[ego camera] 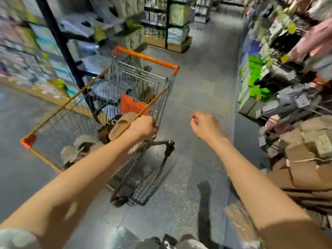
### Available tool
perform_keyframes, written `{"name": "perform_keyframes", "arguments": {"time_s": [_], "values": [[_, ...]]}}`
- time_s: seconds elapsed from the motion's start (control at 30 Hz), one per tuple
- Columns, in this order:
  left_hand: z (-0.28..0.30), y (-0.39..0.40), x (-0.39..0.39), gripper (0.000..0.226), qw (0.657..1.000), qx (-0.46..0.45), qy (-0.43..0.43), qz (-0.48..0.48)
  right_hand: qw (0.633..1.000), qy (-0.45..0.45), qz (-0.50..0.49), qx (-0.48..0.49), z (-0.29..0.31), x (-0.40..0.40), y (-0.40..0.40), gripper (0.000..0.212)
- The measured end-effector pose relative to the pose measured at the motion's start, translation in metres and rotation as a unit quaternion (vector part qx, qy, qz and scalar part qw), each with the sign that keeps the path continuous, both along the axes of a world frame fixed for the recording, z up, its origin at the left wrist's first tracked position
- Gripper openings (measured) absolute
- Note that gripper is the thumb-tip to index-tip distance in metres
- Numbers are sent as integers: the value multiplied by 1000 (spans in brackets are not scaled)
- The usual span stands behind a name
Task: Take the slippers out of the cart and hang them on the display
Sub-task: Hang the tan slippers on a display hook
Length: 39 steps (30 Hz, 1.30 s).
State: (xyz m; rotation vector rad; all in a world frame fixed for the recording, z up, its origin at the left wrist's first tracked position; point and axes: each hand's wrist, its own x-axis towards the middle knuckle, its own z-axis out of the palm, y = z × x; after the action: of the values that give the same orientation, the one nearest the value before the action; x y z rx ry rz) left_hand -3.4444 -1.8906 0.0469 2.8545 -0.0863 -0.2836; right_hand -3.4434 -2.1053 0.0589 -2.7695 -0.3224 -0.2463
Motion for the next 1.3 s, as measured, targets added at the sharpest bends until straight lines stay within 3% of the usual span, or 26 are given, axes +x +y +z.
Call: {"name": "perform_keyframes", "arguments": {"time_s": [0.2,0.43,0.67,0.8,1.07,1.3], "values": [[-16,78,23,23,990,11,26,141,993,40,108,-6,-12,81,74,22],[-29,143,55,33,945,-7,42,324,965,76,252,14,-28,179,170,20],[-52,171,83,36,906,-21,65,417,942,115,314,19,-47,250,244,22],[-94,190,121,28,895,-70,96,430,930,144,339,2,-81,274,280,21],[-153,183,192,26,895,-149,205,368,936,217,275,-34,-139,329,285,23],[-191,182,233,54,889,-172,183,383,935,271,218,-70,-186,372,288,25]]}}
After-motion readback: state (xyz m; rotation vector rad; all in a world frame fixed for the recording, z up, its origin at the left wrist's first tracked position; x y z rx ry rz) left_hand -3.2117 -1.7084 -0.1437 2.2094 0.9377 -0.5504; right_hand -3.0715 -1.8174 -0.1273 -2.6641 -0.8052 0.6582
